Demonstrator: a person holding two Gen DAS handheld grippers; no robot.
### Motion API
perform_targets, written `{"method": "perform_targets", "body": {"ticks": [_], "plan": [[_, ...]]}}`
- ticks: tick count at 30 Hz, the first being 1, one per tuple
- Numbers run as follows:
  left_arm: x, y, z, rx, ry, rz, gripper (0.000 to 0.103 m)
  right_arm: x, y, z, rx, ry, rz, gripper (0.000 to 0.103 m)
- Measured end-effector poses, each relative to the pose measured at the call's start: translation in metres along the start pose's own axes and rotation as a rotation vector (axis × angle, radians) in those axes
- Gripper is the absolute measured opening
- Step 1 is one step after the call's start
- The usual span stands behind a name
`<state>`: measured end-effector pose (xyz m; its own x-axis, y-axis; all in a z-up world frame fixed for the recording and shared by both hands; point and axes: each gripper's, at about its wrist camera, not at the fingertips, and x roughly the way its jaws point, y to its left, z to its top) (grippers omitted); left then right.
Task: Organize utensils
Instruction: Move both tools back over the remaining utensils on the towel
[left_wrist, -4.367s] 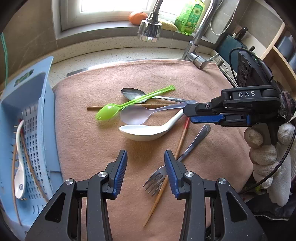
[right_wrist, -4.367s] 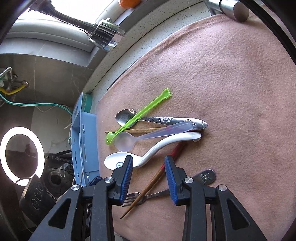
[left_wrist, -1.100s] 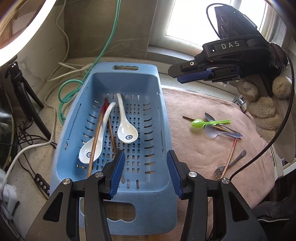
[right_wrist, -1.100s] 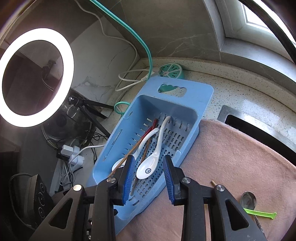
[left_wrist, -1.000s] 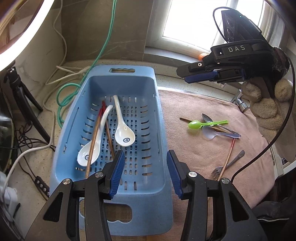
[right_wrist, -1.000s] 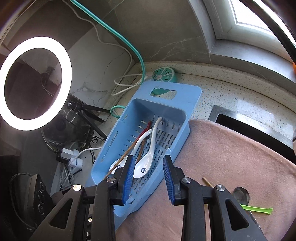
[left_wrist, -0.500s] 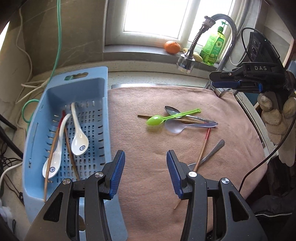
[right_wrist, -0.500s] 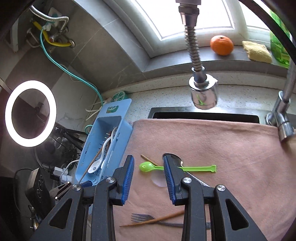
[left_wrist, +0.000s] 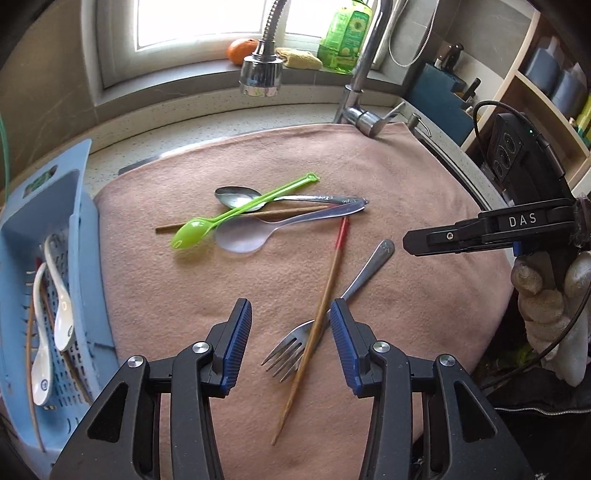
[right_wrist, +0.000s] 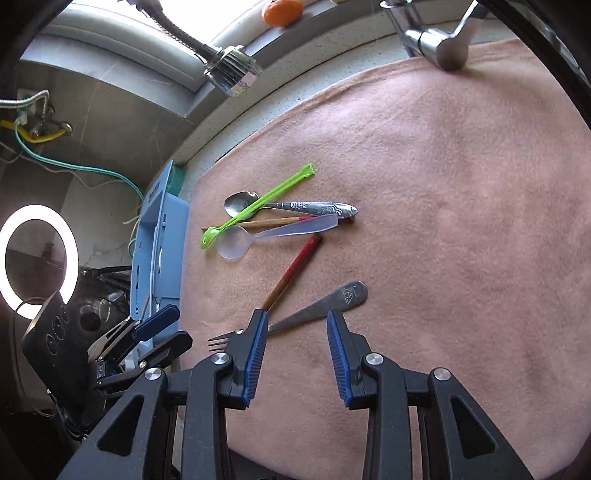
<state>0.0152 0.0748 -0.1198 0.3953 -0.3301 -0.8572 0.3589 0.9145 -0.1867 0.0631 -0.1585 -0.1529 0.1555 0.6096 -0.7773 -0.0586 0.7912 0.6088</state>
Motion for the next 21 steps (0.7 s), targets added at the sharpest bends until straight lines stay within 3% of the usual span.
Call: {"method": "perform_targets", "body": {"ticks": [3,10,21], "plan": [[0.012,-0.004,0.006,0.018,0.030,-0.021,0.038,0.002,0.001,-0.001,0.021,-0.023,0.017,0.030],[0.018,-0.002,0.018,0.063,0.047,0.014,0.038,0.006,0.005,0.007,0.048,-0.032,0.037,0.030],[0.035,0.020,0.082,0.138,0.085,0.026,0.038,0.021,0.007,0.008,0.105,0.007,0.070,0.030]]}}
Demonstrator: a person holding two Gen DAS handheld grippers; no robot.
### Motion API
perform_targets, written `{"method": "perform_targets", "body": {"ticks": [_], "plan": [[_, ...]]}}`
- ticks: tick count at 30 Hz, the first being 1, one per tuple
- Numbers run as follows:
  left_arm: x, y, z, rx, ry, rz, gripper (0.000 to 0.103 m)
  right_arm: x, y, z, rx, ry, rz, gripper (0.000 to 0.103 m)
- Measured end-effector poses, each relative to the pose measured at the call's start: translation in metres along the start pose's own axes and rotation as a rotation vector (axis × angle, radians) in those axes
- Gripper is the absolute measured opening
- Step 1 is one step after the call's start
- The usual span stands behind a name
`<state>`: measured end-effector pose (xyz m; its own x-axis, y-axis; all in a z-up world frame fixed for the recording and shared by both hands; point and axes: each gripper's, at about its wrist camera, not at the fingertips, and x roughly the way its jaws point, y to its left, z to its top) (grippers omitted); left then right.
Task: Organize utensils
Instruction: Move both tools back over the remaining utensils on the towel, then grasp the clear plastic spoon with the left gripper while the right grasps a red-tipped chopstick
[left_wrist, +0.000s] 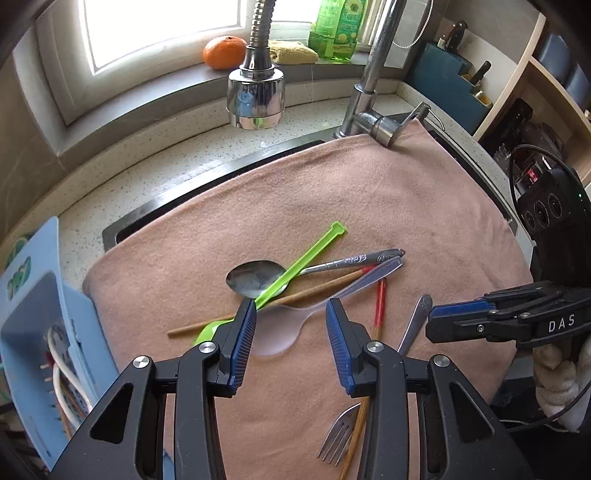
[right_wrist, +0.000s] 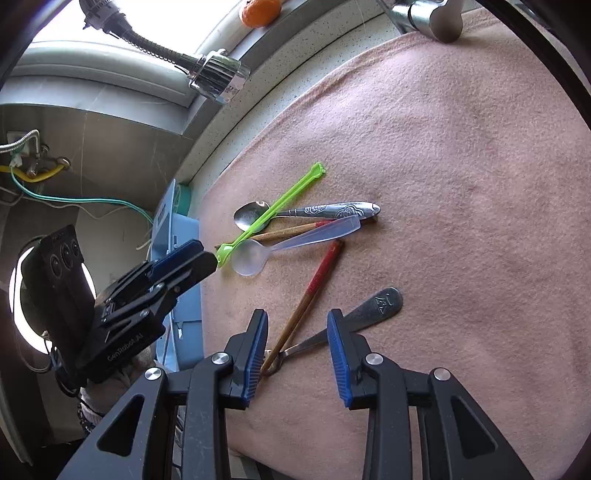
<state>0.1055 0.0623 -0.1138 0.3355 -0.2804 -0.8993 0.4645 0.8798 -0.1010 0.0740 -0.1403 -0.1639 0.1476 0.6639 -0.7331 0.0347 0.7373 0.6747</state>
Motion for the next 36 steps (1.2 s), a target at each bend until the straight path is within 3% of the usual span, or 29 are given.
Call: {"method": "perform_targets", "body": {"ticks": [7,11,17,25,28,33,36], "plan": [[0.041,0.008,0.018,0.039,0.103,0.012,0.038,0.020,-0.007,0.003,0.044,0.043,-0.015,0.030],[0.043,0.006,0.028,0.068,0.102,0.000,0.038,0.029,-0.007,0.002,0.063,0.058,-0.006,0.030],[0.060,-0.011,0.044,0.178,0.164,-0.013,0.035,0.039,-0.004,0.005,0.073,0.056,-0.031,0.029],[0.062,-0.031,0.026,0.273,0.232,-0.041,0.034,0.040,-0.016,0.005,0.088,0.055,-0.033,0.018],[0.071,-0.034,0.022,0.326,0.241,0.057,0.034,0.037,-0.018,0.004,0.080,0.061,-0.041,0.018],[0.073,-0.033,0.021,0.299,0.264,0.018,0.027,0.039,-0.018,0.004,0.071,0.056,-0.054,0.018],[0.070,-0.036,0.011,0.289,0.266,0.016,0.022,0.043,-0.011,0.008,0.051,0.048,-0.075,0.012]]}}
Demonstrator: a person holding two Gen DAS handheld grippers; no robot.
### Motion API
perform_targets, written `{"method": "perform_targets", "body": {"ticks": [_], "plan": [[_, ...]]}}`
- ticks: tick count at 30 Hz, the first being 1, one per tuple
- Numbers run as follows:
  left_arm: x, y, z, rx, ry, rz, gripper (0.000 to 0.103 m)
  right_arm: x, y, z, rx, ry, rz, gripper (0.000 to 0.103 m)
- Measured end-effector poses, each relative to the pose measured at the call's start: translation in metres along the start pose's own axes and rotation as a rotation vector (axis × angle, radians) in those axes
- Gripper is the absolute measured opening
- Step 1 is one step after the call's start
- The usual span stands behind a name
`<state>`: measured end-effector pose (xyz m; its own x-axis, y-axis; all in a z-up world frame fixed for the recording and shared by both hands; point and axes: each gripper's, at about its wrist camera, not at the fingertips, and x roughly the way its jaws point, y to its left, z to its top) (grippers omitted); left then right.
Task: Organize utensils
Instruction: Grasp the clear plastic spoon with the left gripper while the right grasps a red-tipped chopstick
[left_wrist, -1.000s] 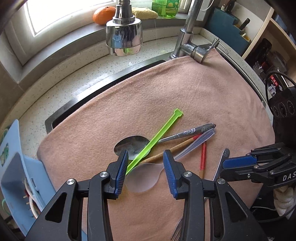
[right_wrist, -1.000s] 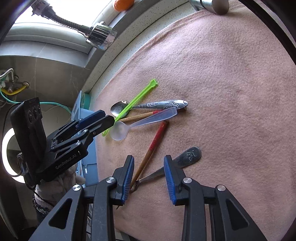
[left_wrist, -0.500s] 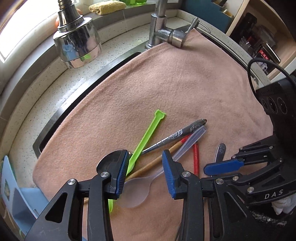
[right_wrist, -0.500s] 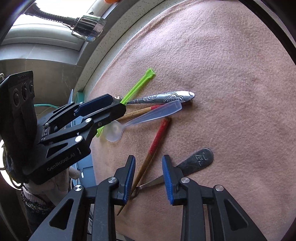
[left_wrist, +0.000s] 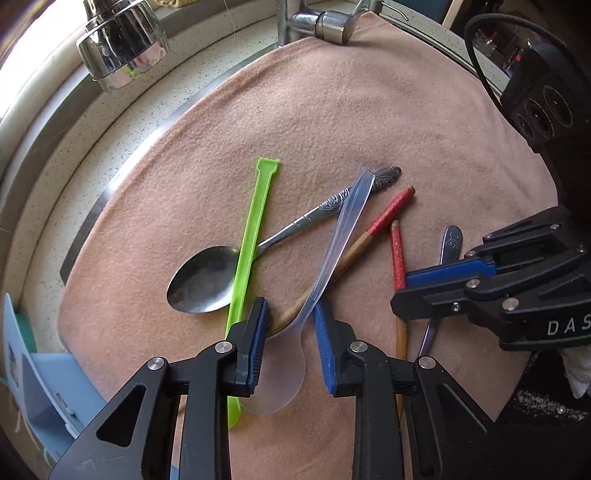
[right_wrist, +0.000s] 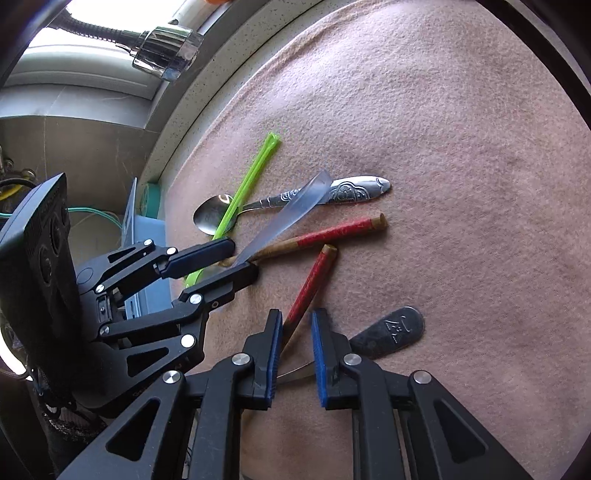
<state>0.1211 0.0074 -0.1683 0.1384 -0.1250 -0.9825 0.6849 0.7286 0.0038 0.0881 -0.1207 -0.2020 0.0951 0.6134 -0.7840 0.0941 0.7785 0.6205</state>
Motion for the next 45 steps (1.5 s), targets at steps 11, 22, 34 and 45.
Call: {"method": "perform_targets", "body": {"ticks": [11,22,34,45], "plan": [[-0.011,-0.001,-0.060,-0.299,-0.060,-0.067,0.016,0.008,0.036,0.022,-0.277,-0.005,-0.127,0.011],[-0.017,0.013,-0.081,-0.457,-0.138,-0.127,0.014,0.007,0.039,0.026,-0.276,0.023,-0.149,0.013],[-0.014,0.022,-0.062,-0.415,-0.126,-0.091,0.014,0.005,0.034,0.020,-0.261,-0.008,-0.190,0.007],[-0.004,0.015,-0.036,-0.333,-0.112,-0.027,0.007,0.006,0.034,0.022,-0.260,-0.003,-0.166,0.009]]}}
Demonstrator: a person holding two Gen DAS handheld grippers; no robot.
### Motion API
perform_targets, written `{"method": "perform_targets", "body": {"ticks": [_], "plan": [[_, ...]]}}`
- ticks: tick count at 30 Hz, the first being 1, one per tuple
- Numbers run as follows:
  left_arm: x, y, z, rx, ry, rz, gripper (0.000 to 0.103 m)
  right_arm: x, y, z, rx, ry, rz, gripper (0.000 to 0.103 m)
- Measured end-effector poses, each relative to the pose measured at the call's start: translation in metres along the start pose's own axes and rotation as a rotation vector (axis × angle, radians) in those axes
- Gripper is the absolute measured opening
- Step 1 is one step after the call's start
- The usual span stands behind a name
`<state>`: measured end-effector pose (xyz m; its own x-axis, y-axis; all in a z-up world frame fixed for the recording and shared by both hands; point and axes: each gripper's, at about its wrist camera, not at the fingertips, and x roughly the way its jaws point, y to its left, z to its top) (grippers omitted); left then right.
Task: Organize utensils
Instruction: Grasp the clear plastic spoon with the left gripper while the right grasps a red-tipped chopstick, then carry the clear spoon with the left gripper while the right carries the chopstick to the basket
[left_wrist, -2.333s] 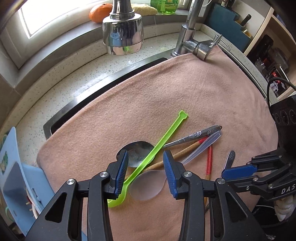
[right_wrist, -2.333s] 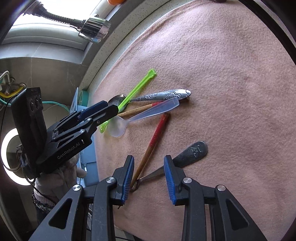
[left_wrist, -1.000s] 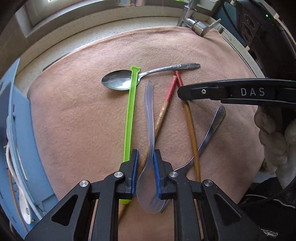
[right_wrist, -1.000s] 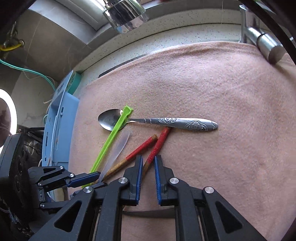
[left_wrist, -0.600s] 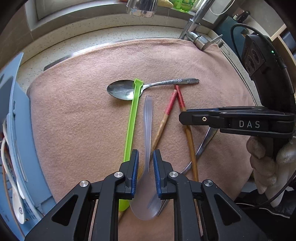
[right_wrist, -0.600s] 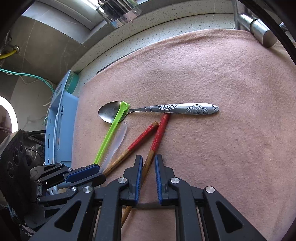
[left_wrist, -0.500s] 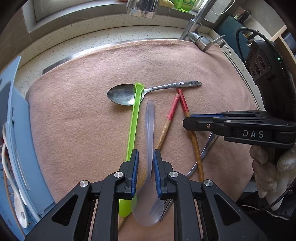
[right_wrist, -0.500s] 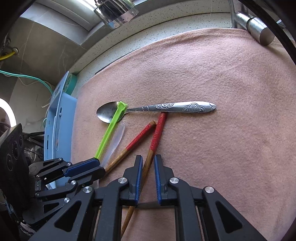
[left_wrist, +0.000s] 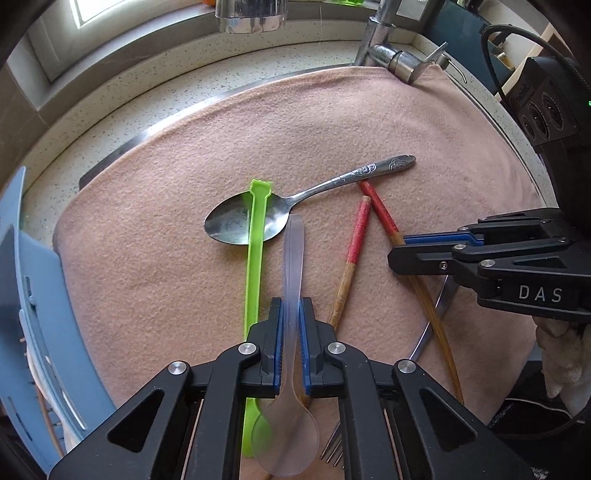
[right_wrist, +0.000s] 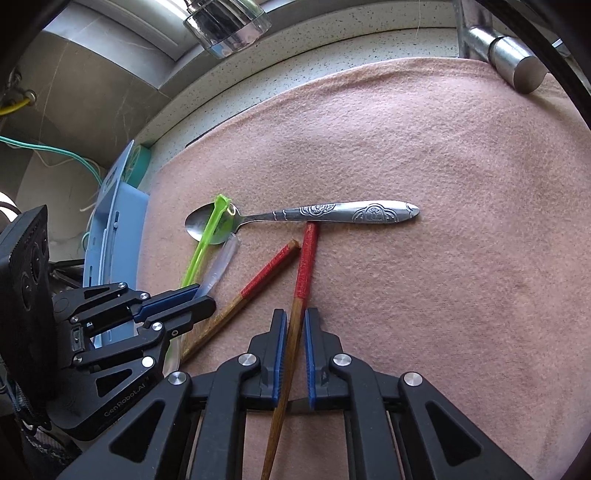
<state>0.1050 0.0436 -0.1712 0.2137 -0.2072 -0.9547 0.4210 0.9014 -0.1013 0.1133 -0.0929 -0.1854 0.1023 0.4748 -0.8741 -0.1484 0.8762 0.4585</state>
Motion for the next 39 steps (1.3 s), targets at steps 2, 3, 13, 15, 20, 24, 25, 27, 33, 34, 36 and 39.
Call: {"method": "perform_targets", "body": {"ticks": [2,3,13,15,20,24,25,27,33,34,36,39], "plan": [[-0.001,0.001,-0.002,-0.017,-0.012,-0.007,0.007,-0.001,-0.003,-0.001,0.016,-0.003,0.011,0.008],[-0.003,0.002,-0.003,-0.028,-0.019,-0.019,0.007,-0.002,-0.005,-0.001,0.028,-0.003,0.019,0.007],[-0.053,0.020,-0.029,-0.126,-0.163,-0.069,0.007,-0.029,-0.012,-0.010,0.085,-0.056,0.102,0.007],[-0.057,0.019,-0.029,-0.139,-0.182,-0.073,0.007,-0.038,-0.011,-0.011,0.080,-0.079,0.103,0.007],[-0.075,0.019,-0.032,-0.162,-0.239,-0.092,0.007,-0.055,-0.004,-0.011,0.082,-0.113,0.133,0.007],[-0.092,0.023,-0.036,-0.176,-0.281,-0.094,0.007,-0.069,0.012,-0.007,0.046,-0.158,0.145,0.007],[-0.096,0.025,-0.038,-0.179,-0.292,-0.086,0.007,-0.071,0.016,-0.007,0.037,-0.164,0.147,0.007],[-0.102,0.028,-0.039,-0.190,-0.309,-0.074,0.006,-0.073,0.026,-0.005,0.022,-0.171,0.157,0.007],[-0.129,0.043,-0.054,-0.223,-0.369,-0.048,0.006,-0.075,0.059,0.001,-0.043,-0.200,0.178,0.007],[-0.134,0.046,-0.058,-0.232,-0.378,-0.046,0.006,-0.075,0.066,0.002,-0.058,-0.208,0.177,0.007],[-0.144,0.052,-0.064,-0.243,-0.396,-0.038,0.006,-0.075,0.078,0.003,-0.083,-0.217,0.186,0.007],[-0.158,0.060,-0.077,-0.256,-0.415,-0.007,0.006,-0.070,0.099,0.005,-0.115,-0.214,0.202,0.007]]}}
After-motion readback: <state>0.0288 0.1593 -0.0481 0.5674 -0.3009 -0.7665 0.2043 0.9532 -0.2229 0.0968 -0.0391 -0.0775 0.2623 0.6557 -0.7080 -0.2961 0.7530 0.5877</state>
